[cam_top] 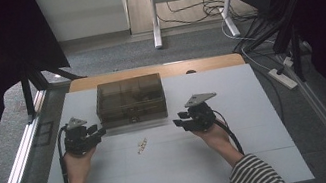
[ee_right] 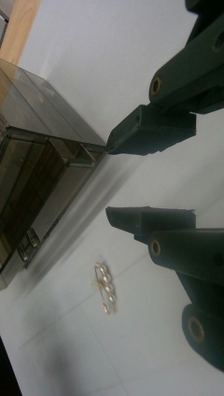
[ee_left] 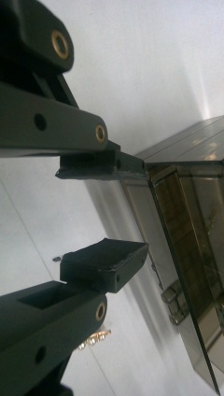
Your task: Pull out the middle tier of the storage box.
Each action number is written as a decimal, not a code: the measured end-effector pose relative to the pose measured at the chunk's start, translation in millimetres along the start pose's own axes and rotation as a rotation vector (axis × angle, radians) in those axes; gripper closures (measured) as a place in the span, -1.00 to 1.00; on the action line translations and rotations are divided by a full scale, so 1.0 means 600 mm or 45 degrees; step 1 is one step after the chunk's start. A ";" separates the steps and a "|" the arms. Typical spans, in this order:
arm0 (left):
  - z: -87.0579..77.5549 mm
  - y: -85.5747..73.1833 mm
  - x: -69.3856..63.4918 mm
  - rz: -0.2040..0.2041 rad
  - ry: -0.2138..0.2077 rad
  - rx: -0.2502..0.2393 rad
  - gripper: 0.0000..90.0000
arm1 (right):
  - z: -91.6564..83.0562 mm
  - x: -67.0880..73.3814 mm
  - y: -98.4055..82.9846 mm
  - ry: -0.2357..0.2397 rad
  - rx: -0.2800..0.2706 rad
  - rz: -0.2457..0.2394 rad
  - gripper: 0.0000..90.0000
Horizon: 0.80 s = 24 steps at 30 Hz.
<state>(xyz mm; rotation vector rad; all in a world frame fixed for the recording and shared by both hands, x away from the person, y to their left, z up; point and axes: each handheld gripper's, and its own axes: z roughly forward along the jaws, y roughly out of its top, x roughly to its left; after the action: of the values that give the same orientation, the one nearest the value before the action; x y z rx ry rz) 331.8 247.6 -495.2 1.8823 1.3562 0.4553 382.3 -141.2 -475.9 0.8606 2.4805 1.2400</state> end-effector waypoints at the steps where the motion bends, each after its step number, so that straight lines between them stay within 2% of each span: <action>1: 0.005 0.000 0.001 0.004 0.005 0.005 0.32 | 0.005 -0.002 0.002 -0.003 0.004 0.004 0.40; 3: 0.011 -0.001 0.002 -0.006 -0.008 0.016 0.32 | 0.021 -0.007 0.007 -0.003 0.024 0.019 0.43; 5: 0.015 -0.001 0.000 0.011 0.007 0.028 0.32 | 0.033 -0.009 0.010 -0.006 0.041 0.029 0.45; 8: 0.017 -0.001 -0.001 0.019 0.007 0.027 0.32 | 0.050 -0.010 0.012 -0.023 0.074 0.020 0.47; 10: 0.019 -0.003 0.002 0.007 -0.001 0.026 0.33 | 0.059 -0.011 0.013 -0.037 0.094 0.016 0.48; 15: 0.025 -0.005 0.009 -0.011 -0.007 0.030 0.42 | 0.076 -0.017 0.016 -0.039 0.103 0.037 0.53; 22: 0.038 -0.005 0.010 -0.001 -0.011 0.058 0.50 | 0.092 -0.019 0.022 -0.047 0.112 0.032 0.61; 24: 0.038 -0.005 0.011 0.000 -0.029 0.058 0.54 | 0.095 -0.018 0.022 -0.034 0.111 0.035 0.63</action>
<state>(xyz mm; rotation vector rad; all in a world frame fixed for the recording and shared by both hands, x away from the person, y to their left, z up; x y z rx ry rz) 347.3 245.6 -513.3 1.9190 1.3625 0.4049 421.7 -104.4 -500.7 0.9297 2.5261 1.1284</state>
